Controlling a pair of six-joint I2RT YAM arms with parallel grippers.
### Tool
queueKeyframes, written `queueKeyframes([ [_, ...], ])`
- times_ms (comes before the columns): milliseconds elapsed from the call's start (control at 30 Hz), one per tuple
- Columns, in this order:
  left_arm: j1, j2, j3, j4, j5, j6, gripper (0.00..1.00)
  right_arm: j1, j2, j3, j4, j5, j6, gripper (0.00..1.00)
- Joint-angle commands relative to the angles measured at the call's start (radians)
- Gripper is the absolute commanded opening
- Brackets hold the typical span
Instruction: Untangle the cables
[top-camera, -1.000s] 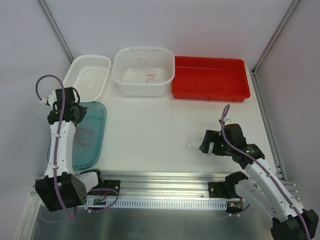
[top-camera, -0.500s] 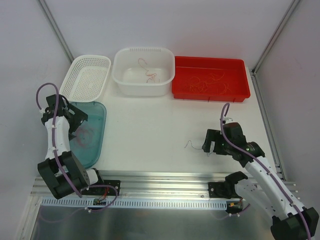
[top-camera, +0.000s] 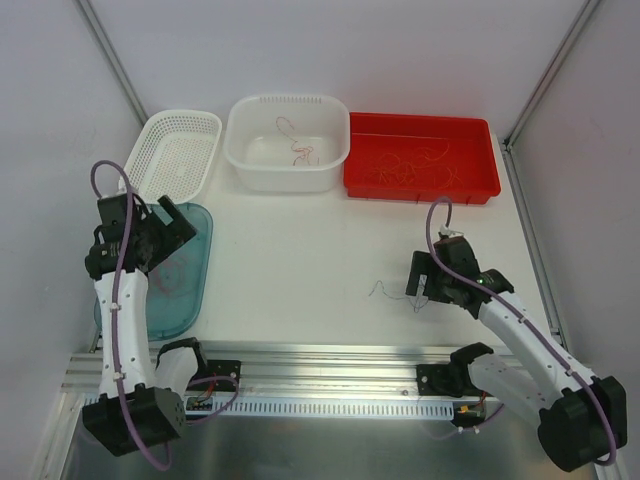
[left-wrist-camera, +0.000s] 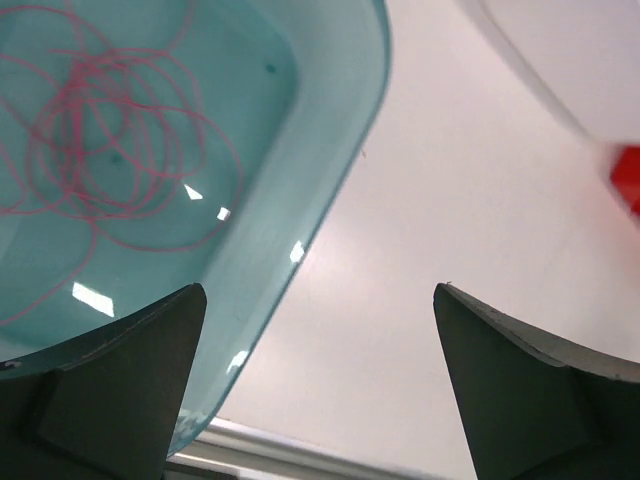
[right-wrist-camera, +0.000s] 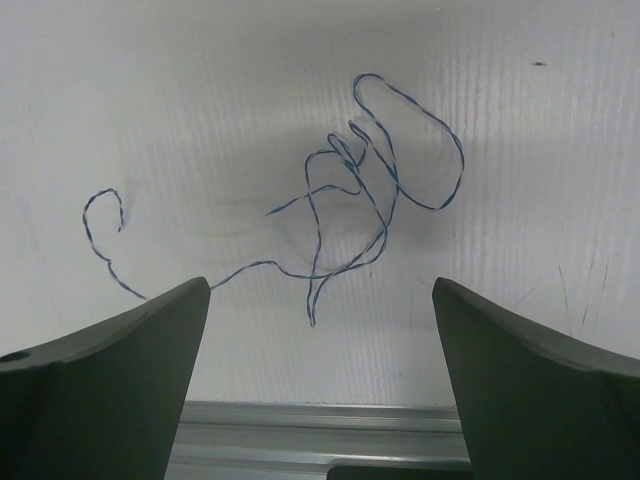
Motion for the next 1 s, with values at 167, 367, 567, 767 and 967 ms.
queueKeyframes([
  [167,-0.235,-0.077,0.037,-0.092,0.177,0.048,0.99,0.004,0.137,0.005,0.116,0.070,0.077,0.94],
  [367,-0.428,-0.111,0.001,-0.084,0.217,-0.064,0.99,0.007,0.240,-0.035,0.214,0.033,0.100,0.76],
  [567,-0.629,-0.115,-0.046,-0.023,0.182,-0.191,0.99,0.027,0.307,-0.047,0.263,0.033,0.103,0.46],
  [767,-0.853,-0.042,-0.062,0.094,0.098,-0.308,0.99,0.131,0.271,-0.021,0.274,0.018,0.099,0.01],
  [967,-1.125,0.119,-0.028,0.215,-0.027,-0.404,0.99,0.239,0.206,0.034,0.262,-0.012,0.142,0.01],
])
